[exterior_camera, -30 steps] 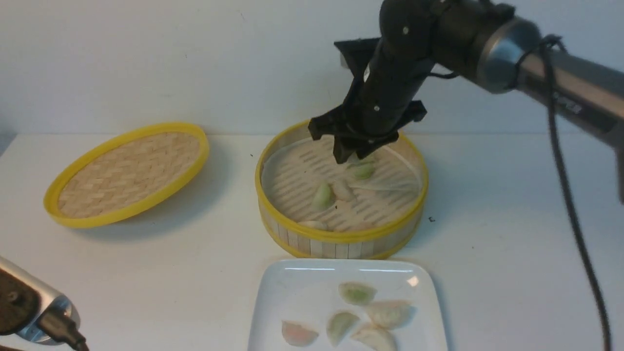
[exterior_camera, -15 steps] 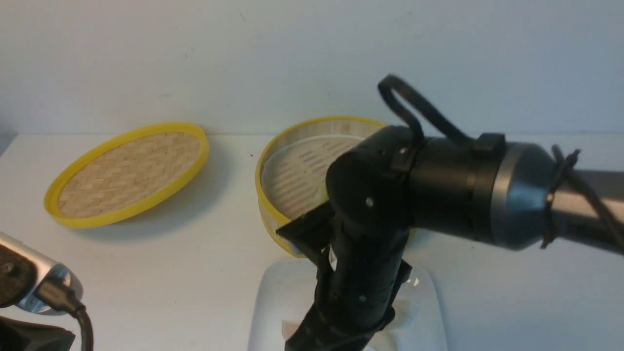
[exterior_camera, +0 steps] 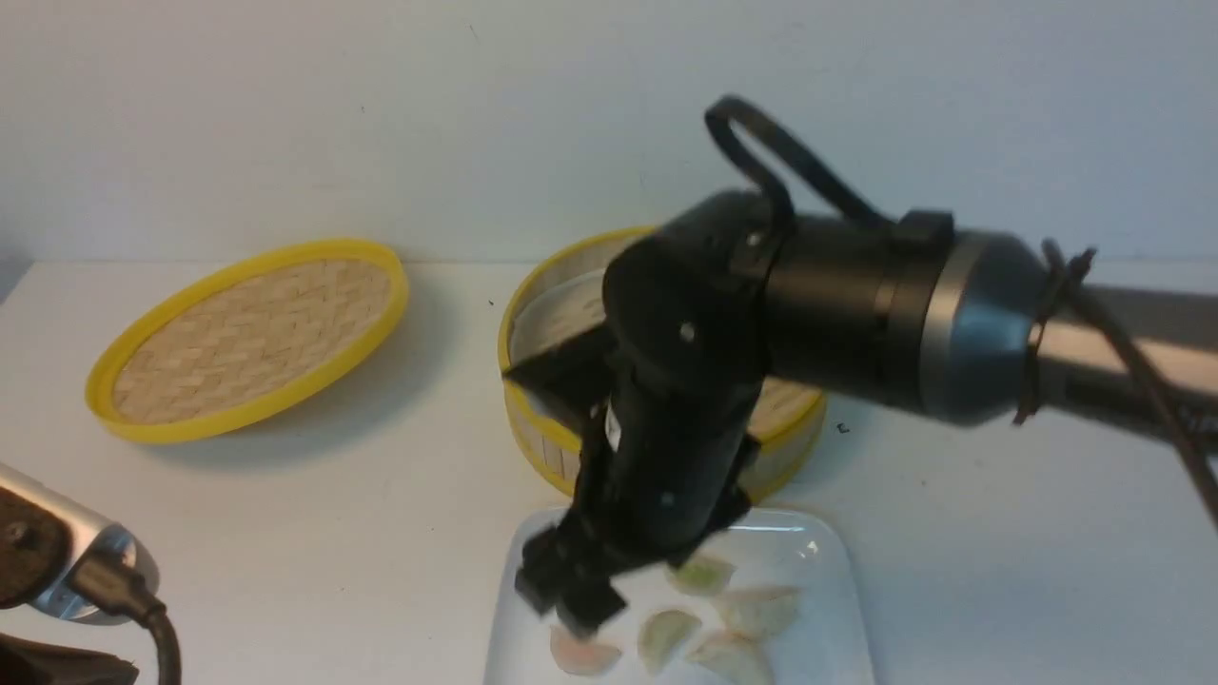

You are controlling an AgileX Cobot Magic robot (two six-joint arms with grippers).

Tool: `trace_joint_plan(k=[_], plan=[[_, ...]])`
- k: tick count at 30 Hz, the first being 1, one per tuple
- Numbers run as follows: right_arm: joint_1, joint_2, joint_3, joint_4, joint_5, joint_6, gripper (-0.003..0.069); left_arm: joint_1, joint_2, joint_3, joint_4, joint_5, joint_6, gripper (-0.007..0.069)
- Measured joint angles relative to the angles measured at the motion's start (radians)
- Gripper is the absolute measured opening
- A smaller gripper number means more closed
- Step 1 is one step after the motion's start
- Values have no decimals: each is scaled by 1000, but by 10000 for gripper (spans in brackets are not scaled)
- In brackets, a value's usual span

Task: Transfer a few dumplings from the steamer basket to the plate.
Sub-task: Use the right arm to put the dumpling into the plate, then use the right arm to grab a dumpling from inside the steamer

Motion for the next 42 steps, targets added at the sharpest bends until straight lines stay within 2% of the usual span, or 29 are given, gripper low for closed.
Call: trace_joint_plan(k=[1,7,11,20,32,35,37,39,40,42], plan=[[-5,1,-8,-8,-2,2,587,0,0,0,0,0,0,-6],[-227,91,-251,-36,-59,-21,555,0,0,0,0,1,-5,-6],[-304,213,-361,-37,-60,-75,529,0,0,0,0,4,-9,-6],[-333,411,-481,-32,-64,-177,503,0,0,0,0,49,-18,-6],[-331,500,-488,4,-137,-195,494,0,0,0,0,61,-43,-6],[-331,510,-494,3,-150,-192,440,0,0,0,0,76,-43,-6],[-331,511,-494,-3,-153,-184,366,0,0,0,0,79,-43,-6],[-331,511,-498,-13,-149,-180,239,0,0,0,0,79,-43,-6],[-331,511,-505,-18,-137,-177,207,0,0,0,0,79,-43,-6],[-331,511,-528,-34,-86,-170,209,0,0,0,0,79,-46,-6]])
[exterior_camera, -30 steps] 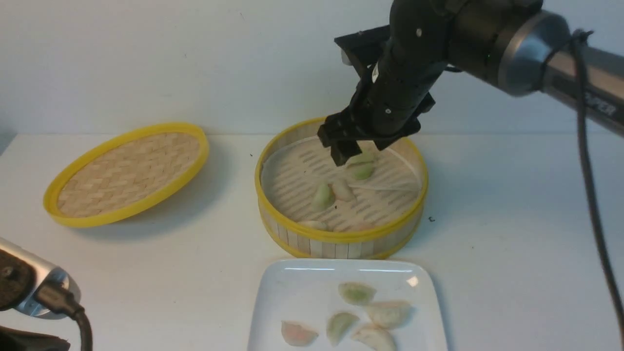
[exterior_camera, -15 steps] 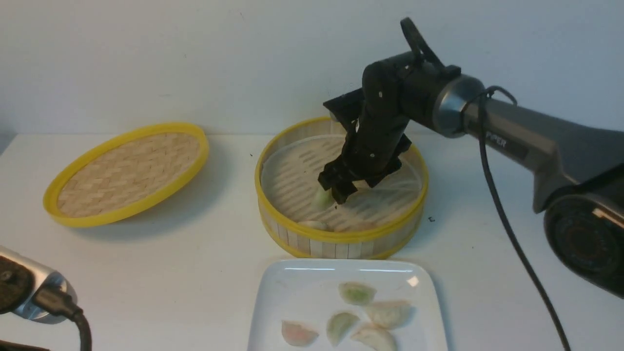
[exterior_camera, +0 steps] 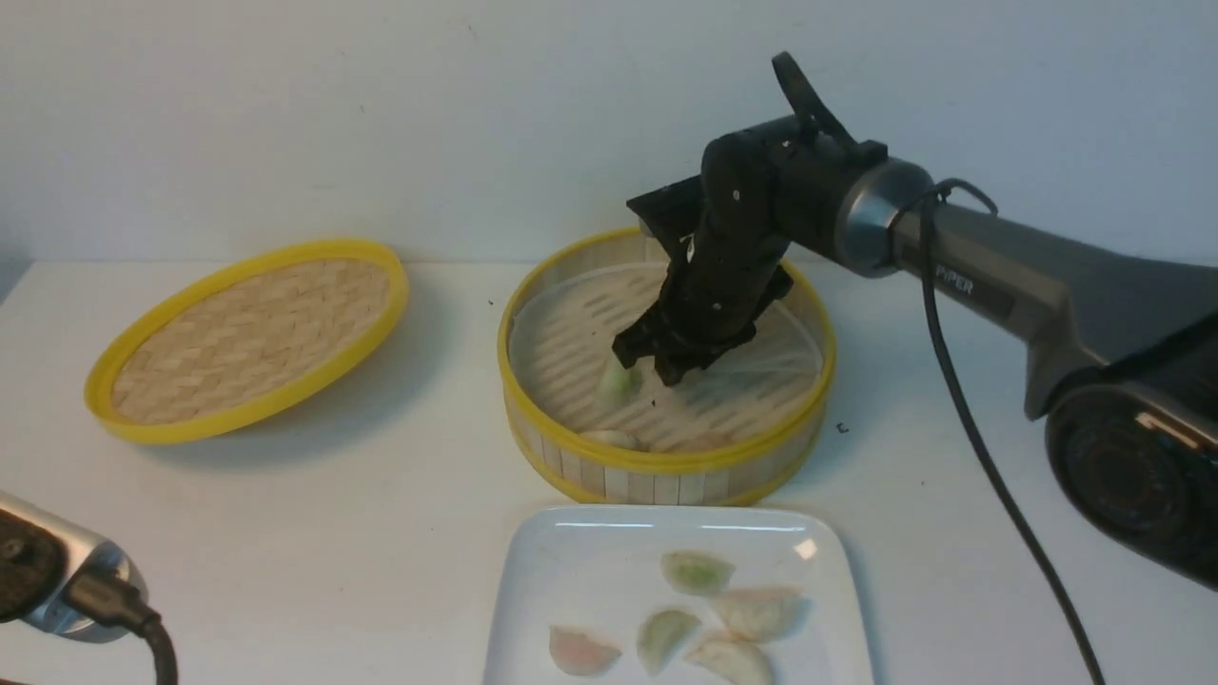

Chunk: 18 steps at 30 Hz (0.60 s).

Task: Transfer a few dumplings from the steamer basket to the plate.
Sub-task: Use the right arm to grab a dumpling from inside the steamer, then use the right arm to put the dumpling into the plate

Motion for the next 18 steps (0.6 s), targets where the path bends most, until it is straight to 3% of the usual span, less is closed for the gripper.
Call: trace_joint_plan(k=[5,10,18], plan=[[0,-32,-96,-17,100,25,211,0,0,0,0,1,-8,-6],[0,-191,-70,78,106,26,211,0,0,0,0,1,-36,-6],[48,-593,366,163,108,1,211,0,0,0,0,-27,-50,-6]])
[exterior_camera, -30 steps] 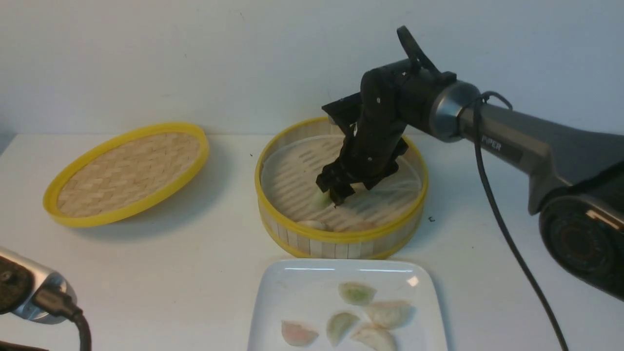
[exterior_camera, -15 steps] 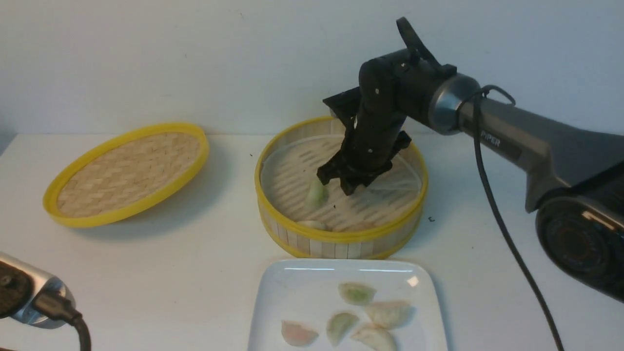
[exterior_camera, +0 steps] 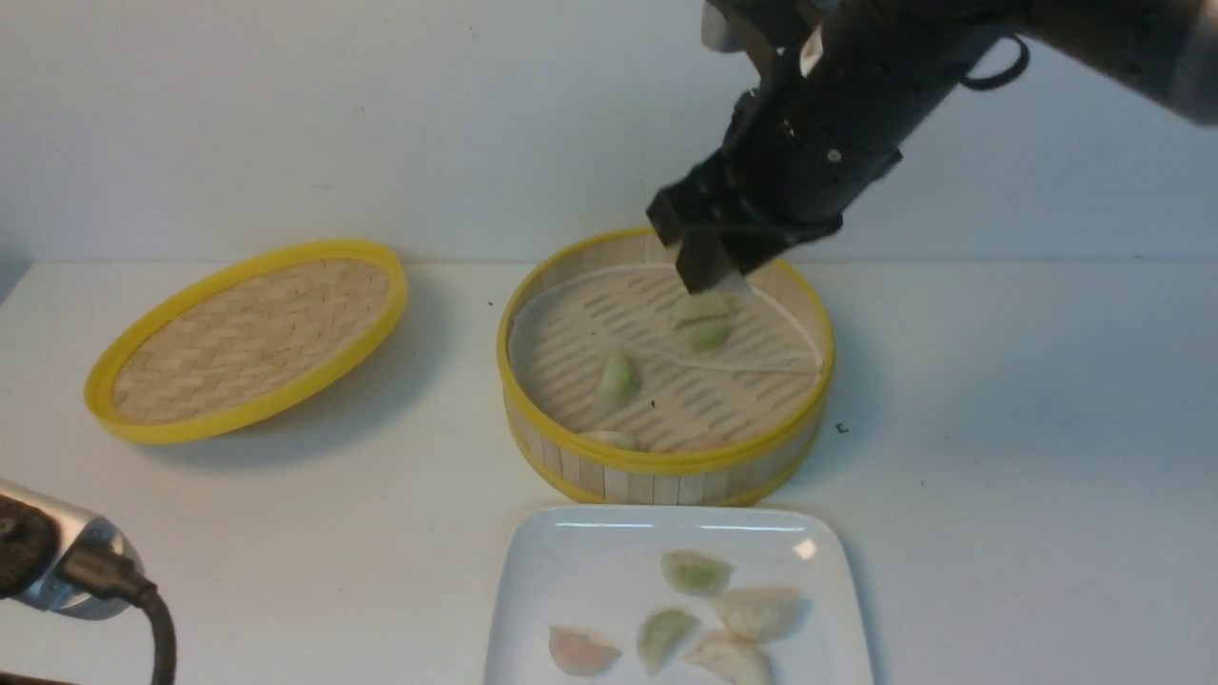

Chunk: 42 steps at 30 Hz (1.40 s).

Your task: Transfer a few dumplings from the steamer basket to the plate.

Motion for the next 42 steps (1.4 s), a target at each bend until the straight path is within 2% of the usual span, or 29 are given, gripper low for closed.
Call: trace_joint_plan(k=[2,5,8,14,16,22,25,28,30,31,32,33,35,36,38,42], plan=[[27,-56,118,20,1,-4,211,0,0,0,0,-19,0,-6],[123,-114,367,71,-7,-5,211,0,0,0,-2,-55,0,-6],[202,-95,510,98,-101,-5,211,0,0,0,-3,-56,0,-6],[234,7,563,120,-225,-5,229,0,0,0,-3,-56,0,-6],[234,31,562,120,-232,-5,282,0,0,0,-3,-56,0,-6],[234,43,481,104,-178,8,561,0,0,0,-3,-57,0,-6],[234,40,395,76,-106,19,615,0,0,0,-3,-59,0,-6],[234,0,325,35,-39,32,563,0,0,0,-3,-74,0,-6],[234,-56,291,-5,-30,51,472,0,0,0,-3,-82,0,-6],[234,-108,281,-37,-27,67,393,0,0,0,-3,-83,0,-6],[234,-118,280,-43,-27,70,379,0,0,0,-3,-83,0,-6],[234,-217,276,-96,-15,104,242,0,0,0,-3,-84,0,-6],[234,-329,276,-152,-6,146,108,0,0,0,-3,-87,0,-6],[234,-342,276,-158,-4,150,96,0,0,0,-3,-88,0,-6],[234,-499,275,-216,5,203,15,0,0,0,-4,-97,0,-6],[234,-754,292,-268,-14,230,-11,0,0,0,-22,-130,0,-6]])
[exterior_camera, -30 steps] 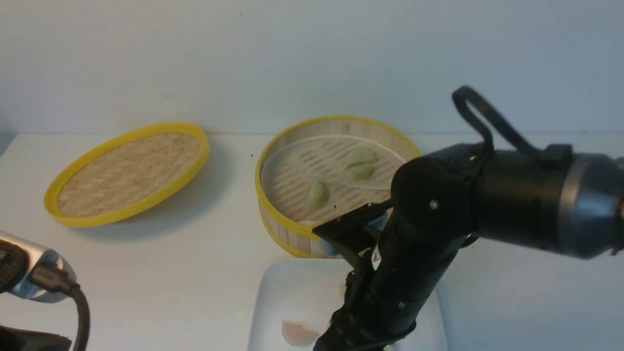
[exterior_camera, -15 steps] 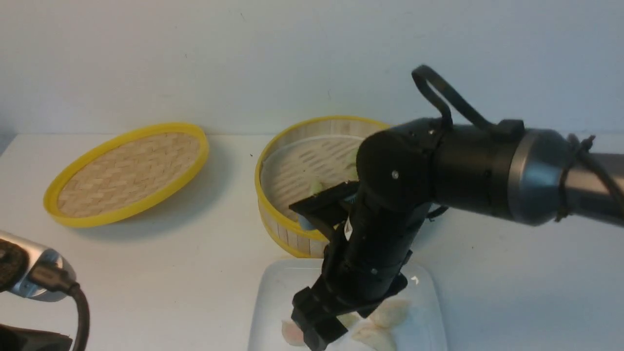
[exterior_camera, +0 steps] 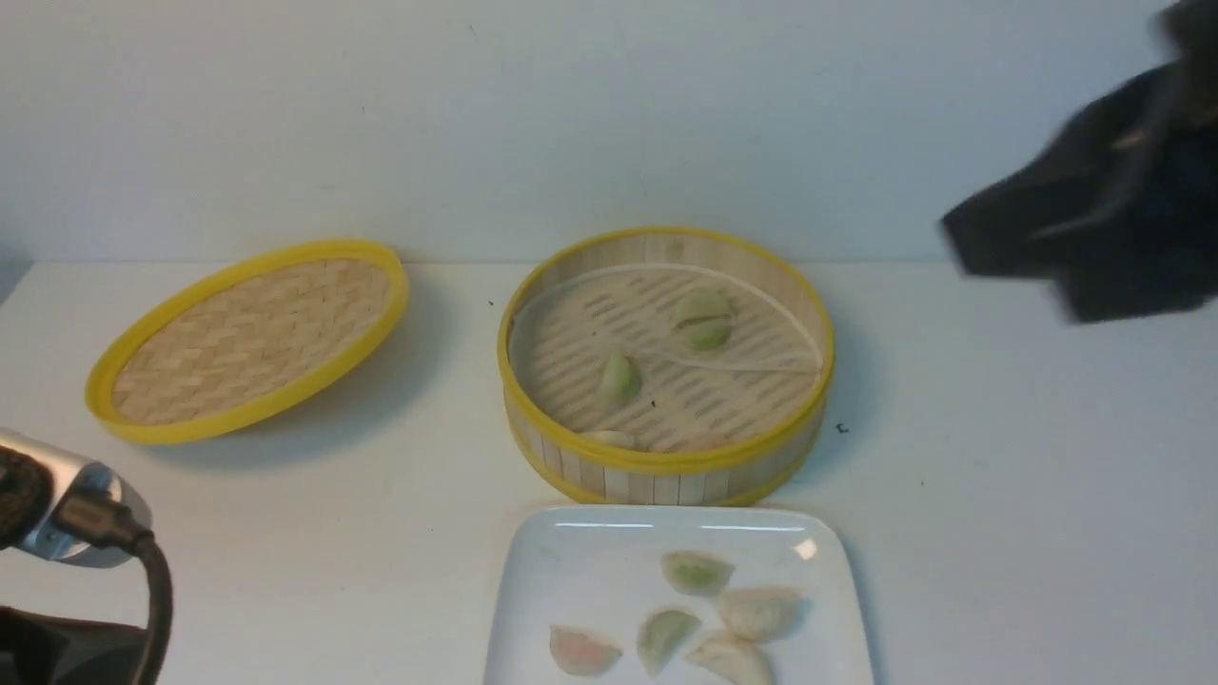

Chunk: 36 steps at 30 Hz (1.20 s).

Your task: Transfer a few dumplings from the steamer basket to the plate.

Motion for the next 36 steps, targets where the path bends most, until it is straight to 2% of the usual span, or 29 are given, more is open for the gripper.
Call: trace_joint_plan(k=[4,9,11,12,14,17,21,25,36], plan=[[0,-268,140,-31,-127,4,-14,0,0,0,-19,-83,0,-6],[0,-707,531,-68,-474,5,-15,0,0,0,-28,-218,0,-6],[0,-812,615,-89,-544,15,-15,0,0,0,-27,-248,0,-6],[0,-948,737,-135,-638,45,-15,0,0,0,-27,-292,0,-6],[0,-1050,854,-229,-712,107,-15,0,1,0,-26,-330,0,-6],[0,-1063,902,-325,-715,193,-15,2,12,0,-29,-383,0,-6],[0,-1039,911,-380,-759,235,-15,2,15,0,-31,-396,1,-6],[0,-1039,912,-392,-820,241,-15,2,6,0,-30,-396,5,-6],[0,-1039,912,-399,-824,242,-15,1,-158,27,-31,-448,8,-6]])
